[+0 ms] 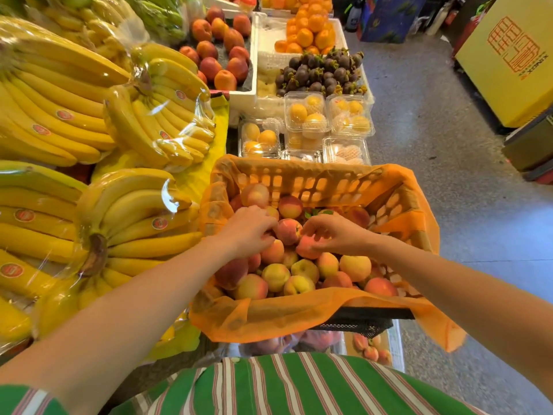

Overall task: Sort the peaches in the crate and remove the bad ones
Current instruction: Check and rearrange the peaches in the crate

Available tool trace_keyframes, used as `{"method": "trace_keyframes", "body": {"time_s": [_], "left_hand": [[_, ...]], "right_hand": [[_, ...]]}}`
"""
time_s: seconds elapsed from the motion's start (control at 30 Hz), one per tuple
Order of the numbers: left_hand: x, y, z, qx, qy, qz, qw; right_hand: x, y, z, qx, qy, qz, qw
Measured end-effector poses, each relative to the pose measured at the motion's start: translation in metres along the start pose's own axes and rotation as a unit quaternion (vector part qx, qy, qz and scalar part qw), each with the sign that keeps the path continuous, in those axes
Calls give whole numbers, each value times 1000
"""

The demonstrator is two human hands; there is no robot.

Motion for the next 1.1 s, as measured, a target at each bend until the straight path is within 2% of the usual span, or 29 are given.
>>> {"method": "trace_keyframes", "body": {"time_s": [0.13, 0.2, 0.27, 0.33, 0.47, 0.57, 0.67, 0.77, 0.87, 0.97, 1.1], "left_hand": [[-28, -30, -23, 176, -21, -58, 982], [-42, -32, -39, 211, -60, -50, 974], [-51, -28, -53, 210, -86, -56, 972], [-54, -21, -63, 197, -97, -74, 973], [-52, -9, -69, 178, -98, -73, 976], [-45, -8, -63, 171, -70, -50, 981], [-33, -10, -50, 152, -34, -46, 987], [-12, -8, -29, 103, 13, -59, 993], [9, 8, -7, 14, 58, -30, 998], [18, 32, 11, -84, 53, 41, 994], [26, 46, 25, -126, 45, 48, 990]], "right_hand": [[-49, 22, 14, -63, -45, 64, 995], [-72, 38, 23, -77, -73, 66, 992], [-92, 56, 31, -83, -97, 42, 991], [-107, 75, 40, -72, -114, 1, 991], [-108, 95, 56, -28, -90, -60, 994], [-99, 81, 49, -35, -76, 1, 996], [-68, 50, 26, -75, -16, 66, 995], [-21, 10, -7, -55, 48, 68, 995], [25, -20, -36, -22, 110, 24, 993], [59, -37, -52, 29, 161, -57, 985], [79, -36, -45, 39, 176, -130, 975]]}}
Point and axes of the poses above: each hand's wrist, its own z-axis towards the middle knuckle, its own y-axis out of the palm, x = y × z, the point moved 6 cm from there along z, towards the middle knuckle
